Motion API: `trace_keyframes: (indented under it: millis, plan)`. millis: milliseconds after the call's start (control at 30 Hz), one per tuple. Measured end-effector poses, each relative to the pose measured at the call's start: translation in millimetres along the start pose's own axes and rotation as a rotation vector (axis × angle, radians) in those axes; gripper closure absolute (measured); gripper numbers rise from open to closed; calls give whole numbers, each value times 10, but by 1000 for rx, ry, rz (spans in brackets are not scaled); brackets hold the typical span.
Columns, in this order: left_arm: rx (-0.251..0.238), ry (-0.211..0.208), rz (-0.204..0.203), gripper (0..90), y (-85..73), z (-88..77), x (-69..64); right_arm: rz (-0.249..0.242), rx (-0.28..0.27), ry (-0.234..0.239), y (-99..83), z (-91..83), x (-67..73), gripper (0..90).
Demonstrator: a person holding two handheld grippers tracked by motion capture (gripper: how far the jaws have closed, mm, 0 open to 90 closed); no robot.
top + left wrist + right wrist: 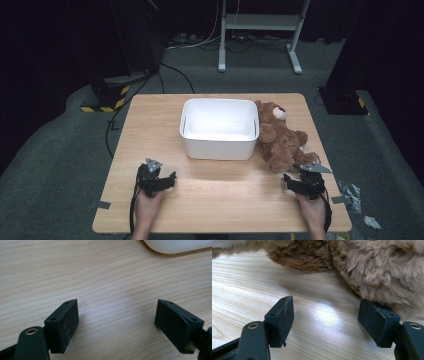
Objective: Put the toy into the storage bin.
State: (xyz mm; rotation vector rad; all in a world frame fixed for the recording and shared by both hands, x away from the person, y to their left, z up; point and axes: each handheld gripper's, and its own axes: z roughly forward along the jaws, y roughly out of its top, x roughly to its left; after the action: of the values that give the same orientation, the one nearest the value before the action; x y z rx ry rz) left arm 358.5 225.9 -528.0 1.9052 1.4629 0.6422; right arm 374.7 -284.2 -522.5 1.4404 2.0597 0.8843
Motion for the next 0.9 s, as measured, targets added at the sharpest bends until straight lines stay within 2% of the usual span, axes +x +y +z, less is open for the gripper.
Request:
trace_keyframes:
  millis: [167, 400, 667, 733, 900]
  plan:
    - [0, 1, 0, 191, 0, 0, 0, -4, 7, 2, 1, -4, -2, 282]
    - [0, 0, -2, 189, 0, 1, 0, -6, 22, 11, -2, -8, -1, 209]
    - [0, 0, -3, 189, 0, 1, 0, 16, 7, -1, -9, -11, 5, 241]
    - [0, 0, -3, 189, 0, 1, 0, 17, 21, 6, -9, -27, 3, 244]
    - [0, 0, -3, 189, 0, 1, 0, 20, -3, 1, -34, -42, 8, 258]
